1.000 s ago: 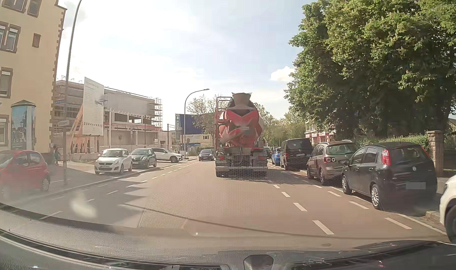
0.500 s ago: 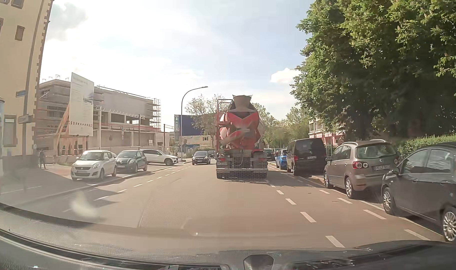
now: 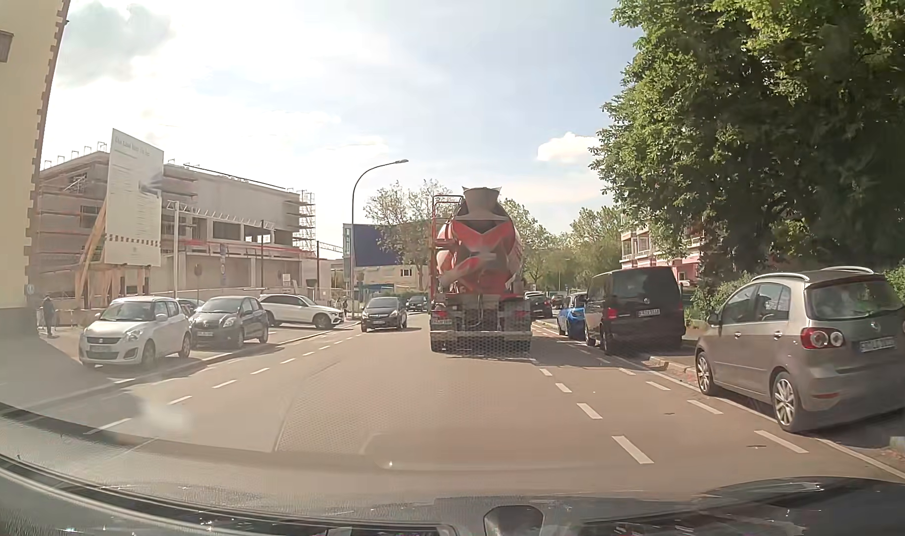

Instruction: Follow the waypoints while adhering to traffic rules and regulations

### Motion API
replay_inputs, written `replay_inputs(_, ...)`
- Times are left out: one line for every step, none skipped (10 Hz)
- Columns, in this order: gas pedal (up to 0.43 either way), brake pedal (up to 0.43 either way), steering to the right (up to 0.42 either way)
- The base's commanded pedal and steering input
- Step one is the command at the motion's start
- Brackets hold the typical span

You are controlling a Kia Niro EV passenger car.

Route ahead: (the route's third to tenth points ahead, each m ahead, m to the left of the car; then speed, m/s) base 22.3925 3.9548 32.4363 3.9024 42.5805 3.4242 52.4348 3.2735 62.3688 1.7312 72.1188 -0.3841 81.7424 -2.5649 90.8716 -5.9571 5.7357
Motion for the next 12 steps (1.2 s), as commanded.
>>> replay_inputs(0.028,0.0,-0.003)
replay_inputs(0.028,0.0,-0.003)
replay_inputs(0.028,0.0,-0.003)
replay_inputs(0.028,0.0,-0.003)
replay_inputs(0.028,0.0,-0.003)
replay_inputs(0.028,0.0,-0.003)
replay_inputs(0.028,0.0,-0.003)
replay_inputs(0.028,0.0,-0.003)
replay_inputs(0.028,0.0,-0.003)
replay_inputs(0.039,0.0,-0.003)
replay_inputs(0.039,0.0,-0.003)
replay_inputs(0.039,0.0,-0.003)
